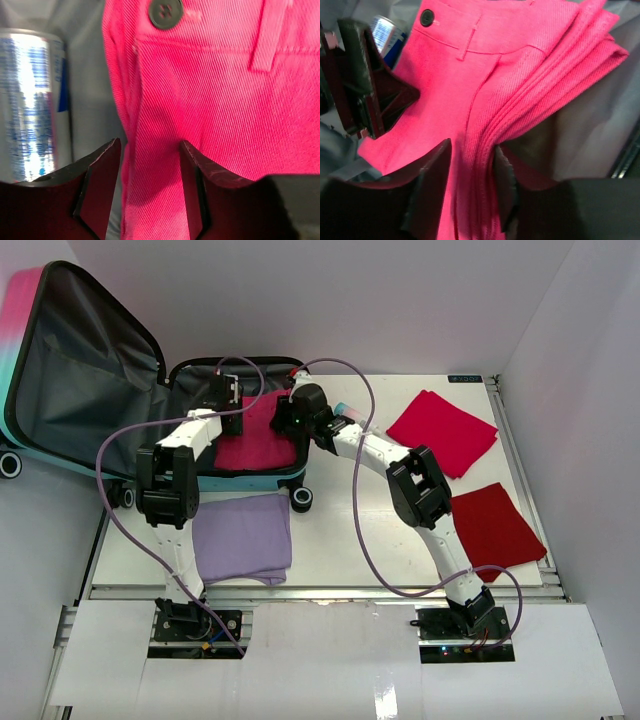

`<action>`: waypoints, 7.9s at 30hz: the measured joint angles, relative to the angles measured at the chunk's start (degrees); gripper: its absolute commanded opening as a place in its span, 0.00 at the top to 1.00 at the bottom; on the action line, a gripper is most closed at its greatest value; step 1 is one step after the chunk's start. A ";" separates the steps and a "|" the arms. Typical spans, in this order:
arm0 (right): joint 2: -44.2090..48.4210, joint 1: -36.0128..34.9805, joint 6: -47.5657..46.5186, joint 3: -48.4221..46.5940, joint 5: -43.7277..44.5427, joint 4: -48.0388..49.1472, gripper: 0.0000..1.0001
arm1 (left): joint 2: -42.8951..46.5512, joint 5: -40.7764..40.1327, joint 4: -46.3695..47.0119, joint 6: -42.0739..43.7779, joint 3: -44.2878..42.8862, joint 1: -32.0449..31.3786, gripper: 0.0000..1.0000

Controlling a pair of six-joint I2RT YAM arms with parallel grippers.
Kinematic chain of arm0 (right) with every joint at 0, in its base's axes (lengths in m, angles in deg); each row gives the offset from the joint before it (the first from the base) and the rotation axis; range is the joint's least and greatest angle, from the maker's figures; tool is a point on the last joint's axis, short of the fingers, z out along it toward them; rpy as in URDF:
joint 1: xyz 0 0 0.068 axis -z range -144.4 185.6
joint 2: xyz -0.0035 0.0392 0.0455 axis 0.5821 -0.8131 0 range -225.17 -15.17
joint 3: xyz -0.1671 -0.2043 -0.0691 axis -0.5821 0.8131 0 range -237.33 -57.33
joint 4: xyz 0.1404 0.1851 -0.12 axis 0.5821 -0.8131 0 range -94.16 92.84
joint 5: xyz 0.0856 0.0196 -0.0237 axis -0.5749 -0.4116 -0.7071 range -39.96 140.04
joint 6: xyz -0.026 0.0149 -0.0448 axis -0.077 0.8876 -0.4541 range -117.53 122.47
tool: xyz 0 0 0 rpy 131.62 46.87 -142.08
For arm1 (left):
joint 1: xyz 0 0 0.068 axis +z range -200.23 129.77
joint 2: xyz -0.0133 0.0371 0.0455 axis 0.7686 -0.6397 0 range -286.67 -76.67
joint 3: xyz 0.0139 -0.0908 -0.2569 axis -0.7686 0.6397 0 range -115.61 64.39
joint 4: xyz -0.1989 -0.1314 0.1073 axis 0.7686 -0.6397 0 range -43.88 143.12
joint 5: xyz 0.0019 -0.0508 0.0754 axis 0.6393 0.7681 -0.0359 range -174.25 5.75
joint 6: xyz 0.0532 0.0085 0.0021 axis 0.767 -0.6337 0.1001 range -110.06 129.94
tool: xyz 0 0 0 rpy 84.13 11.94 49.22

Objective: Pack the luggage

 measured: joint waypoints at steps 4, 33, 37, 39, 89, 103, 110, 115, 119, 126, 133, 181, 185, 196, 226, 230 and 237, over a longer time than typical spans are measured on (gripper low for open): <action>0.38 -0.62 -1.09 0.59 0.96 0.10 0.43 | 0.13 -2.73 -0.31 -0.29 -2.51 -0.01 0.37; 29.83 5.05 -11.01 24.64 14.59 -12.13 0.50 | 3.96 12.20 6.24 -14.88 0.67 -10.34 1.00; 31.33 10.63 -9.89 32.47 14.26 -11.91 0.47 | 0.09 13.33 8.71 -15.68 2.24 -10.34 1.00; 31.81 12.92 -9.49 34.71 14.00 -11.93 0.45 | -1.72 14.04 9.91 -16.08 2.25 -10.34 1.00; 0.51 23.60 -43.19 6.48 -19.92 -13.60 0.09 | 48.50 21.90 21.86 -27.09 32.05 -13.66 0.28; 0.80 21.89 -39.08 6.93 -16.35 -16.76 0.92 | 48.85 23.99 25.30 -28.65 34.69 -13.66 0.30; 13.40 21.43 -34.24 24.24 -14.81 -13.21 0.92 | 47.10 28.18 27.47 -30.54 34.67 -13.66 0.25; 27.97 21.23 -27.25 37.74 -15.60 -4.81 0.92 | 43.58 33.07 30.21 -33.75 34.68 -13.62 0.22; 42.99 19.36 -21.28 49.32 -17.61 2.42 0.92 | 41.50 37.75 33.44 -36.92 34.68 -13.64 0.22; 54.07 8.95 -15.32 55.75 -16.72 13.48 0.92 | 39.19 43.02 38.64 -41.46 34.64 -14.06 0.21; 53.42 2.79 -11.17 56.22 -13.36 18.26 0.92 | 38.42 44.34 44.13 -44.93 35.56 -14.42 0.26; 72.32 -2.44 -15.34 79.16 -2.49 20.19 0.05 | -6.87 -5.15 2.50 7.84 -20.07 -0.21 1.00; 76.41 -2.41 -15.70 81.09 -2.24 19.89 0.04 | -14.70 -8.16 1.74 12.22 -24.67 2.76 1.00; 85.95 -2.16 -16.14 84.15 1.50 19.87 0.04 | -22.68 -12.73 3.90 16.90 -31.24 4.18 0.48; 75.99 11.05 -14.06 68.74 12.74 1.07 0.05 | 19.40 10.21 2.27 -5.64 -5.13 -3.29 0.13; 72.54 22.34 -11.75 68.51 11.17 -3.23 0.05 | 24.01 13.84 2.06 -8.41 2.50 -13.84 0.14; 61.87 36.10 -8.38 63.71 8.53 -7.60 0.06 | 35.57 19.37 10.36 -16.48 24.86 -22.96 0.14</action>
